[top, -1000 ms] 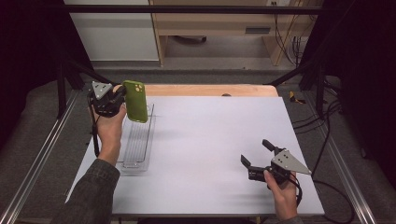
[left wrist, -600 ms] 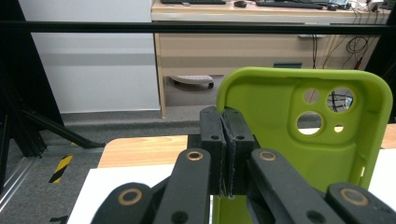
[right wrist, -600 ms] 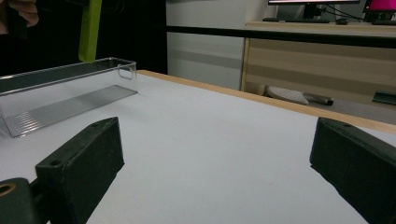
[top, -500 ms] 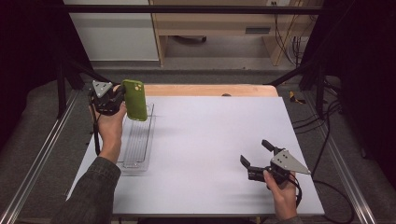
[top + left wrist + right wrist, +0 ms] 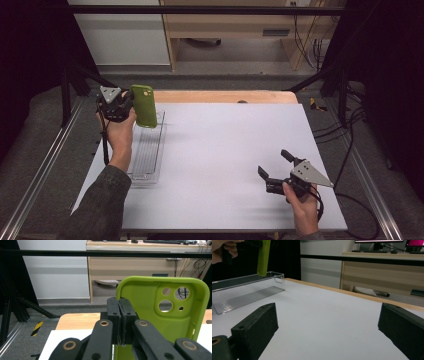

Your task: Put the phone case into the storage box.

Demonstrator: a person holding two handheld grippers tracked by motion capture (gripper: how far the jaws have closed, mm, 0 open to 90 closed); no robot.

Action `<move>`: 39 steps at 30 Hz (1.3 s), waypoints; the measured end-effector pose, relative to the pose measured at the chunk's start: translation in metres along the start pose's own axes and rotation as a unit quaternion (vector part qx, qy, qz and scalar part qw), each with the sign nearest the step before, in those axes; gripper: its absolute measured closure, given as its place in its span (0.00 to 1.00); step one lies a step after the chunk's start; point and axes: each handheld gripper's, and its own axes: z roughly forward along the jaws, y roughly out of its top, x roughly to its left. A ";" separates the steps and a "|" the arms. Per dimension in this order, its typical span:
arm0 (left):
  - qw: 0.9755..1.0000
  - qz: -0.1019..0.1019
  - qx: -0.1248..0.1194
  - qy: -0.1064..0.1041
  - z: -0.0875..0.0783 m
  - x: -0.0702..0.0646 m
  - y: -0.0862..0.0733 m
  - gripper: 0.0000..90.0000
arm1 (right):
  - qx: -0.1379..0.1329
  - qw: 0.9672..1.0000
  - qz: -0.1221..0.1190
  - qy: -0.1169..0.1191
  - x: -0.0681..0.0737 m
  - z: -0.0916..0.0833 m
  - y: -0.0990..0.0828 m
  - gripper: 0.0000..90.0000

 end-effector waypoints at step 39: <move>1.000 -0.002 0.013 0.005 0.010 -0.004 -0.004 0.97 | 0.000 1.000 -0.003 0.003 0.001 0.001 0.000 0.03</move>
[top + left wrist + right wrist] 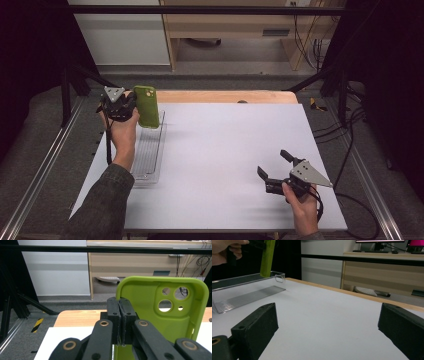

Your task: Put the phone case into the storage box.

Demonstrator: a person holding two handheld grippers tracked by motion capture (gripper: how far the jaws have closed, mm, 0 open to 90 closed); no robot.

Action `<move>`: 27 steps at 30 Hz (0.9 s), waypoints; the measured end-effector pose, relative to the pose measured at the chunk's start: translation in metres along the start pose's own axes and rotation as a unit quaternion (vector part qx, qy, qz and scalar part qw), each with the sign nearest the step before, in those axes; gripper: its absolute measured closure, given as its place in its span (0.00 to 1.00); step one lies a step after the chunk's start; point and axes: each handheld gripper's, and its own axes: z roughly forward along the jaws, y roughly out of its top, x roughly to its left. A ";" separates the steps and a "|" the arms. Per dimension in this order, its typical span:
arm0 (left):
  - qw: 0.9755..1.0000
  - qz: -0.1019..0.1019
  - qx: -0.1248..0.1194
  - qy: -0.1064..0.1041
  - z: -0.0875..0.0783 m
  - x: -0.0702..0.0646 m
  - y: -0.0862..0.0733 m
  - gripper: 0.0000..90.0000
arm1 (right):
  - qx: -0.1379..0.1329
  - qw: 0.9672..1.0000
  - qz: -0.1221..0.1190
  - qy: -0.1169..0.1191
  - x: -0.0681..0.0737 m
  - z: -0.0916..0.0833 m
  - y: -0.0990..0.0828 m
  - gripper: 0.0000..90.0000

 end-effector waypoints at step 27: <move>1.000 0.003 0.009 0.005 0.009 -0.005 0.000 0.97 | 0.001 1.000 0.001 0.002 0.000 0.000 0.000 0.03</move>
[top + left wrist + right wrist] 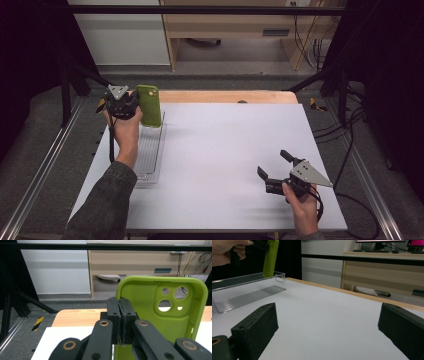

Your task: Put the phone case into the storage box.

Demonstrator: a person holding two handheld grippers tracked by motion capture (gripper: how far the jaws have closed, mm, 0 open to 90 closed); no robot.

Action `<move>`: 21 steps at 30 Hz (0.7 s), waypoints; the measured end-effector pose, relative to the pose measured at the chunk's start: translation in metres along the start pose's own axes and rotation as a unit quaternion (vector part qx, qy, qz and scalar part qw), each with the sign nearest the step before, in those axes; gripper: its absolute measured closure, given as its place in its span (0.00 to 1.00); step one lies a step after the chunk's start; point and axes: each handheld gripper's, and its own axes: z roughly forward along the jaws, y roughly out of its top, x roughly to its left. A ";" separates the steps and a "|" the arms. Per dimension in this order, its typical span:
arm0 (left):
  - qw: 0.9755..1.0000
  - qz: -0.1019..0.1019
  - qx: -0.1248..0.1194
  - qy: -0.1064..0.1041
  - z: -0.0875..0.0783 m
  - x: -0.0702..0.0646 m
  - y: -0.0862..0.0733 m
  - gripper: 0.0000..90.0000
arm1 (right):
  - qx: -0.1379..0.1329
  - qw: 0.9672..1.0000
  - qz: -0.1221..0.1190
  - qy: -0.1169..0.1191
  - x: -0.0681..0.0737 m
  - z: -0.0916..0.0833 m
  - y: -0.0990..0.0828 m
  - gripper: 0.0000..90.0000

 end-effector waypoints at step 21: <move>1.000 -0.010 0.008 0.012 0.007 0.005 -0.004 0.97 | 0.000 1.000 0.002 0.000 0.000 0.000 0.000 0.03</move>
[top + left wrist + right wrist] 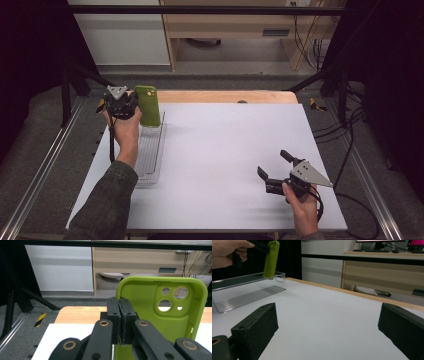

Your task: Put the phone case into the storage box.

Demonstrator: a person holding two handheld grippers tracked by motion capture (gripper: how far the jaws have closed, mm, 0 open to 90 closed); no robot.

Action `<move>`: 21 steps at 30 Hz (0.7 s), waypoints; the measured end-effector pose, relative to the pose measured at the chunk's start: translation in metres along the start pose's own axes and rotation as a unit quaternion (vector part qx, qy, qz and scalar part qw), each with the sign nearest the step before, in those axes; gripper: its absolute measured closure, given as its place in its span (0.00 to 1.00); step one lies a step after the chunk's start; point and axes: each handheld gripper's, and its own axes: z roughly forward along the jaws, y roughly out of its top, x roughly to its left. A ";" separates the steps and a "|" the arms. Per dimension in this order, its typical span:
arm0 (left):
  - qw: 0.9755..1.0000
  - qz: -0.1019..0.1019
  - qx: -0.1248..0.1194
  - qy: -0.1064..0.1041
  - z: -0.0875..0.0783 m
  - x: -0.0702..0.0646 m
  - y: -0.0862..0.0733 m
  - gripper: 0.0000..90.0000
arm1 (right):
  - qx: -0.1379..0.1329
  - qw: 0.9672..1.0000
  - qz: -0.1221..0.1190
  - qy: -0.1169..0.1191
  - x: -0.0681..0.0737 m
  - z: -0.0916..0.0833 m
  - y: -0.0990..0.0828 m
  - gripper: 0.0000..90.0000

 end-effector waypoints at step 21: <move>1.000 -0.005 0.008 -0.002 0.010 -0.003 -0.006 0.97 | 0.003 1.000 -0.003 -0.003 -0.001 0.000 -0.001 0.03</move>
